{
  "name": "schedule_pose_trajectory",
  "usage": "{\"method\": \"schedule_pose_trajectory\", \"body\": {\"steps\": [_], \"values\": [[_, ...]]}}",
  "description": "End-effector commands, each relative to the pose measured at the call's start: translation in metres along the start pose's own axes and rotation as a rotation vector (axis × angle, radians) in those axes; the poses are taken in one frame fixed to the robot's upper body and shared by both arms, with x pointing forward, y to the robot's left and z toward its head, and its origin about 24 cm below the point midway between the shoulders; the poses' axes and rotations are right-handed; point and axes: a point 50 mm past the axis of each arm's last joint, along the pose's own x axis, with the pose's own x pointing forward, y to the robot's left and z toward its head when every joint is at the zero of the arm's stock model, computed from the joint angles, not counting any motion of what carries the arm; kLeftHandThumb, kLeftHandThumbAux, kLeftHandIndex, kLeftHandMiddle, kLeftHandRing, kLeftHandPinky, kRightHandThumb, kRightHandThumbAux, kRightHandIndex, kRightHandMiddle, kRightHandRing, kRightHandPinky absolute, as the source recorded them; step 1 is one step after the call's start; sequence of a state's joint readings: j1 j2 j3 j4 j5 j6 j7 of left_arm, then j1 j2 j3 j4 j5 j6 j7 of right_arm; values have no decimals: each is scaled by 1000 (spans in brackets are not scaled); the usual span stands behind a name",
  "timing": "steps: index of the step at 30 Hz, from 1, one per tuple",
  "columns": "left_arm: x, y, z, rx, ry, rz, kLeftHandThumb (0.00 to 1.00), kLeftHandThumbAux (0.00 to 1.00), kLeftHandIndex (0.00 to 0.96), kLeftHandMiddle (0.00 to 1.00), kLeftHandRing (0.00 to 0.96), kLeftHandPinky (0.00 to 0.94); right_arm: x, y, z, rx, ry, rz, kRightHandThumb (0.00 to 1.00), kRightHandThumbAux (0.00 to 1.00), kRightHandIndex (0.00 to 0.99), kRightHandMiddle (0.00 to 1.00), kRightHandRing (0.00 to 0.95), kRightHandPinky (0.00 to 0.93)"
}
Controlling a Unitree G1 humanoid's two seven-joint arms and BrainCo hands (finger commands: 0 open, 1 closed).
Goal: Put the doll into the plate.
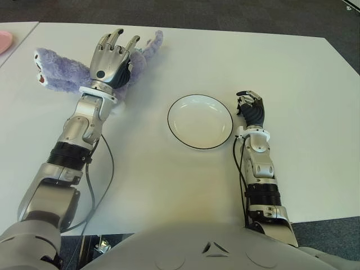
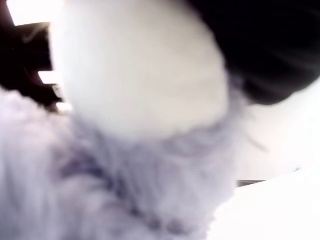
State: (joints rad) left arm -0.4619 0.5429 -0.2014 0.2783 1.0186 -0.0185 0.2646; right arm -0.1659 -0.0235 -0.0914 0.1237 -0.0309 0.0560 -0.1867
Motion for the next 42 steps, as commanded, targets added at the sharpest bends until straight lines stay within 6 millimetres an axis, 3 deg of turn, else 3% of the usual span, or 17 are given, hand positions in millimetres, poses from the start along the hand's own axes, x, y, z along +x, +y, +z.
{"method": "schedule_pose_trajectory", "body": {"steps": [1, 15, 21, 31, 42], "values": [[2, -7, -3, 16, 46, -108, 173, 163, 0, 0, 0, 0, -14, -1, -31, -9, 124, -16, 711, 711, 443, 798, 807, 747], [5, -14, -3, -13, 143, -249, 188, 154, 0, 0, 0, 0, -14, 1, -30, -22, 126, -11, 711, 712, 442, 794, 800, 752], [4, -17, -3, -76, 184, -250, 210, 154, 0, 0, 0, 0, -14, 1, -31, -10, 129, -11, 712, 712, 442, 791, 799, 757], [3, -22, 1, -251, 255, -215, 335, 125, 0, 0, 0, 0, -14, 1, -31, 0, 126, -16, 713, 711, 442, 783, 794, 741], [1, -20, 6, -316, 181, -131, 372, 123, 0, 0, 0, 0, -14, 2, -31, -4, 128, -17, 712, 712, 442, 783, 798, 762]]}}
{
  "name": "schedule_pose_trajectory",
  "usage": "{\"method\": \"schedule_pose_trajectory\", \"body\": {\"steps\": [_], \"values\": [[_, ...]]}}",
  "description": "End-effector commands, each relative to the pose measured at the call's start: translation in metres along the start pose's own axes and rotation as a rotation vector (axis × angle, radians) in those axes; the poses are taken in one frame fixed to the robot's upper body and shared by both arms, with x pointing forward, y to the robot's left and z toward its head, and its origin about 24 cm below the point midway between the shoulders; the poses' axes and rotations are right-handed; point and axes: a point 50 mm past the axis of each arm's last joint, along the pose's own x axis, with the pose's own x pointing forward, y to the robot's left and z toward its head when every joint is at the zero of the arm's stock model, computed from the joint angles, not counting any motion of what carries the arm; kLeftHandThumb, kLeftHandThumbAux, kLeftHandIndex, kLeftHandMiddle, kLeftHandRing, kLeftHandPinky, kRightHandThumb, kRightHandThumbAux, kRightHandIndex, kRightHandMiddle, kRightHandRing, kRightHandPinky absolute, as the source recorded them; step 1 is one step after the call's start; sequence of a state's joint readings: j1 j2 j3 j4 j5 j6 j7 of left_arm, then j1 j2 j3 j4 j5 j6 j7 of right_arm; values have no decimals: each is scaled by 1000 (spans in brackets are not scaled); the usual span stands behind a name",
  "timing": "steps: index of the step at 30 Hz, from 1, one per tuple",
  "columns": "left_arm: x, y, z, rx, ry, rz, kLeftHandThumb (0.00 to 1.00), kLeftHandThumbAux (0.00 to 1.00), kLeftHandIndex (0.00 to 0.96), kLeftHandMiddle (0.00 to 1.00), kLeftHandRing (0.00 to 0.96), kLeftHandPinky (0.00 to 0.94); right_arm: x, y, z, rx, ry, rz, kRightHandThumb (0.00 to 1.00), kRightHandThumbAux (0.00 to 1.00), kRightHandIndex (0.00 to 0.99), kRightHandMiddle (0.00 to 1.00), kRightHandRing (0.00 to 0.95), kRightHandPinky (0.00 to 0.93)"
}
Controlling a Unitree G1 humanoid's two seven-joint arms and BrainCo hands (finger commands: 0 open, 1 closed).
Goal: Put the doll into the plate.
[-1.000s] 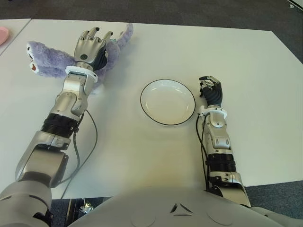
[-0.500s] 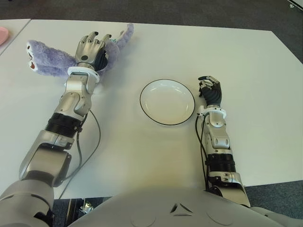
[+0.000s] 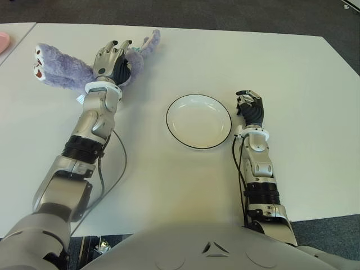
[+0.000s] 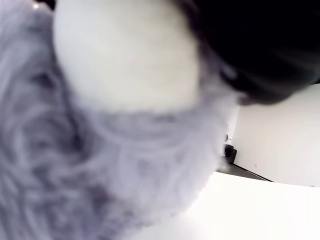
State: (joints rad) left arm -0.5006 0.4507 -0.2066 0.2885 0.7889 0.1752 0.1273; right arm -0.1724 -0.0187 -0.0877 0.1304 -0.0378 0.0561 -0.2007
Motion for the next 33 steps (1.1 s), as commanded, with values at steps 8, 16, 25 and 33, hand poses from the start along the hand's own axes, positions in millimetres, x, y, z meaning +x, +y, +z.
{"method": "schedule_pose_trajectory", "body": {"steps": [8, 16, 25, 33], "values": [[-8, -9, 0, -82, -145, 79, 409, 143, 0, 0, 0, 0, -14, 0, -31, -7, 134, -11, 713, 711, 443, 788, 801, 753], [-9, -12, 0, -36, -232, 107, 360, 140, 0, 0, 0, 0, -13, 0, -32, -4, 133, -9, 713, 711, 443, 793, 804, 749], [-11, -15, 5, -162, -268, 82, 320, 144, 0, 0, 0, 0, -13, -1, -32, 2, 134, -7, 713, 711, 443, 789, 799, 736], [-12, -16, 16, -793, -360, -6, 274, 183, 0, 0, 0, 0, -12, -2, -33, -4, 134, -15, 713, 710, 443, 791, 798, 727]]}}
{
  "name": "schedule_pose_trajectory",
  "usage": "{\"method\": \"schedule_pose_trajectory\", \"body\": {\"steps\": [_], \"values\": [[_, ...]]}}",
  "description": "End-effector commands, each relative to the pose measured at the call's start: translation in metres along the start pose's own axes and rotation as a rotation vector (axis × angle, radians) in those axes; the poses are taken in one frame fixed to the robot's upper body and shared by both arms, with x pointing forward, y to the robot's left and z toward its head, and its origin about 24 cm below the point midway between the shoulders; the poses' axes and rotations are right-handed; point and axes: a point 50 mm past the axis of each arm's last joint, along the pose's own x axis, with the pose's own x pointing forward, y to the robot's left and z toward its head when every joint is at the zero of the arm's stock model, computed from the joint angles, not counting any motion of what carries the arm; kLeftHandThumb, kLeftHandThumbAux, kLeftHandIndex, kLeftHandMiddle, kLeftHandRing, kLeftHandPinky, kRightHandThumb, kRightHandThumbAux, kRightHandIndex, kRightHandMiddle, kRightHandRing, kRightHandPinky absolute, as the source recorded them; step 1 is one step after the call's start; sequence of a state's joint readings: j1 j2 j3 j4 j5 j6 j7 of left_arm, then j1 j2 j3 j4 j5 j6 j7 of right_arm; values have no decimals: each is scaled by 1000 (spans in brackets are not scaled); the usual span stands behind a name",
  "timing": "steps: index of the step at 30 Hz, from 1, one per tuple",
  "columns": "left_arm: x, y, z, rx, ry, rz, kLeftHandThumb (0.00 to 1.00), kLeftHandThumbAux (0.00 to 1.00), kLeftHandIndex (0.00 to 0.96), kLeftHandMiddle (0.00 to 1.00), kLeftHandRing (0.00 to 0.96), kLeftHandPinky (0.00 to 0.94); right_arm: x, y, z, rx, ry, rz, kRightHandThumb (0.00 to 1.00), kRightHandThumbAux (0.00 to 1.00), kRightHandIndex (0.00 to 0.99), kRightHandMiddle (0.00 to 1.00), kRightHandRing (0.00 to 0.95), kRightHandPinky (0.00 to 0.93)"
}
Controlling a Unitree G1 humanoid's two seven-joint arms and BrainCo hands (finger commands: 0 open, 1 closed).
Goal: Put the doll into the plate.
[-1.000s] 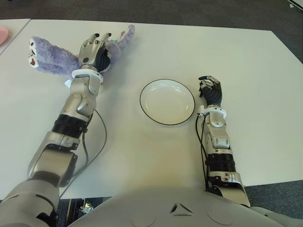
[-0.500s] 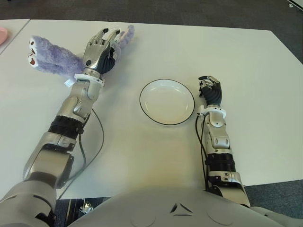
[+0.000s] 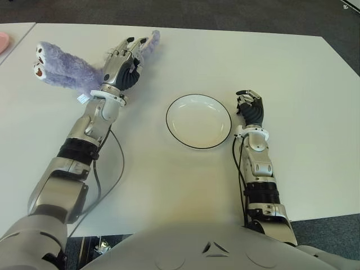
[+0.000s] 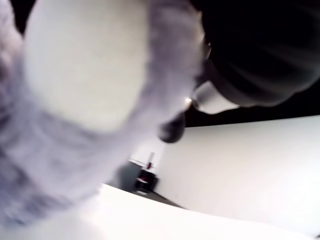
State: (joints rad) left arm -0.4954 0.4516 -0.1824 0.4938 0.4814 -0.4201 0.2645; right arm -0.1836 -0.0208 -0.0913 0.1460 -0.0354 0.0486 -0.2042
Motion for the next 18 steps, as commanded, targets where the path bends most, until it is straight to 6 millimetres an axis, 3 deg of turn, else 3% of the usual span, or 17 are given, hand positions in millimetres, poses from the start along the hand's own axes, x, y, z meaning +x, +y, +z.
{"method": "schedule_pose_trajectory", "body": {"steps": [1, 10, 12, 14, 18], "values": [[0, -7, 5, -531, -16, -4, 267, 202, 0, 0, 0, 0, -14, -2, -33, -8, 136, -12, 713, 711, 443, 790, 797, 724], [1, -9, 6, -1026, -80, -30, 210, 300, 0, 0, 0, 0, -15, -3, -33, -8, 133, -11, 712, 711, 443, 790, 799, 739], [2, -9, 6, -1165, -97, -37, 196, 309, 0, 0, 0, 0, -15, -3, -33, -5, 131, -13, 713, 711, 443, 791, 800, 742], [5, -12, 8, -1411, -119, -34, 165, 315, 0, 0, 0, 0, -15, -4, -33, -3, 129, -15, 713, 710, 443, 792, 802, 746], [5, -14, 9, -1604, -129, -28, 139, 315, 0, 0, 0, 0, -15, -6, -34, -6, 128, -15, 714, 710, 443, 792, 804, 748]]}}
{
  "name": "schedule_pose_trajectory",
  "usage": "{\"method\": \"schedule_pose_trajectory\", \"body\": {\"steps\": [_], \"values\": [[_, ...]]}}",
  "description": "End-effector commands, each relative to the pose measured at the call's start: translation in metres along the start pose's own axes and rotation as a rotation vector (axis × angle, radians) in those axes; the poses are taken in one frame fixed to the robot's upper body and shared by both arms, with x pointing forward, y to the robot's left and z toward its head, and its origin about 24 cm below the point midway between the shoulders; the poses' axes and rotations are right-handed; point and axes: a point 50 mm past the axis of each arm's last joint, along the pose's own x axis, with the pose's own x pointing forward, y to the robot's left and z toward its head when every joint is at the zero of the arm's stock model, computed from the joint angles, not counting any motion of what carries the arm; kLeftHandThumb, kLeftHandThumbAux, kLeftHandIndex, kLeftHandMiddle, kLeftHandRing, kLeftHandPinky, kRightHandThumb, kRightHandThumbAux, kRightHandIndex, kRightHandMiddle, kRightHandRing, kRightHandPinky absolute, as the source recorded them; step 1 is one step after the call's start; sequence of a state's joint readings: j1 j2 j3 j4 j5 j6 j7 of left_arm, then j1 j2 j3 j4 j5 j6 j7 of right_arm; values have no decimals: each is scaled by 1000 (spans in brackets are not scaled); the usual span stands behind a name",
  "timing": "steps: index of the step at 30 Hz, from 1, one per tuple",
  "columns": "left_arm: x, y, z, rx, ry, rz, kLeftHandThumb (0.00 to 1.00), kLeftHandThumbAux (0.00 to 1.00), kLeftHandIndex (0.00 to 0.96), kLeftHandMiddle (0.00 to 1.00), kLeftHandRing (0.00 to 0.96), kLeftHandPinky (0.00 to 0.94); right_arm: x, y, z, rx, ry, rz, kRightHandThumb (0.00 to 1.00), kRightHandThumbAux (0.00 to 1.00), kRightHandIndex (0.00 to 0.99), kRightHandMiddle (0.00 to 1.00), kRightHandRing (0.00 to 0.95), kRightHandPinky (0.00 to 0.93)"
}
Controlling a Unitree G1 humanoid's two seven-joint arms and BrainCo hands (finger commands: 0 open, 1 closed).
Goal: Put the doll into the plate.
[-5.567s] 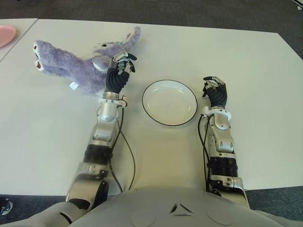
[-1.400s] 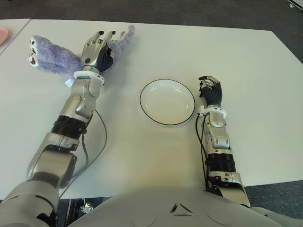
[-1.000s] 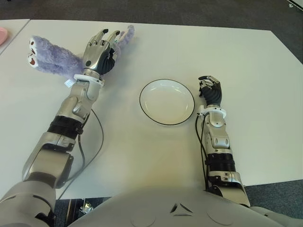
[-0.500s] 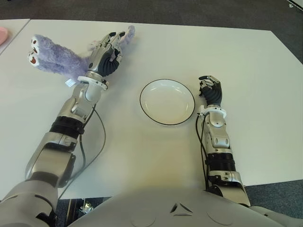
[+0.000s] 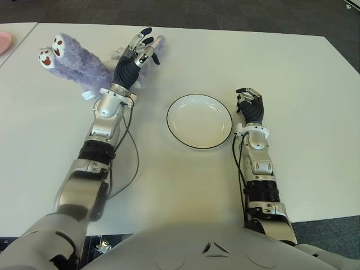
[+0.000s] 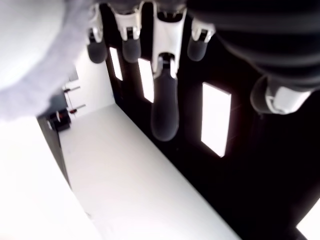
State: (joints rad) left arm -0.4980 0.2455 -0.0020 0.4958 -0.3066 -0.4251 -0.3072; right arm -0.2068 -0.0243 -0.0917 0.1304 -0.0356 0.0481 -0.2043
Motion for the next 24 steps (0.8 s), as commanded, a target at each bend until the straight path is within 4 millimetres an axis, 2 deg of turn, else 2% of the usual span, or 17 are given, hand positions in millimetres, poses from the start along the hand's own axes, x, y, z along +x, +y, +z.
{"method": "schedule_pose_trajectory", "body": {"steps": [1, 14, 24], "values": [[-1, -6, -7, -725, -96, -16, 135, 316, 0, 0, 0, 0, -21, -8, -44, -13, 166, -18, 714, 710, 443, 792, 805, 749], [-3, -8, -6, -865, -102, -18, 137, 296, 0, 0, 0, 0, -20, -11, -46, -16, 166, 3, 714, 710, 443, 773, 789, 730], [-4, -9, -5, -891, -102, -32, 138, 317, 0, 0, 0, 0, -20, -11, -46, 0, 162, 17, 714, 711, 443, 771, 787, 729]]}}
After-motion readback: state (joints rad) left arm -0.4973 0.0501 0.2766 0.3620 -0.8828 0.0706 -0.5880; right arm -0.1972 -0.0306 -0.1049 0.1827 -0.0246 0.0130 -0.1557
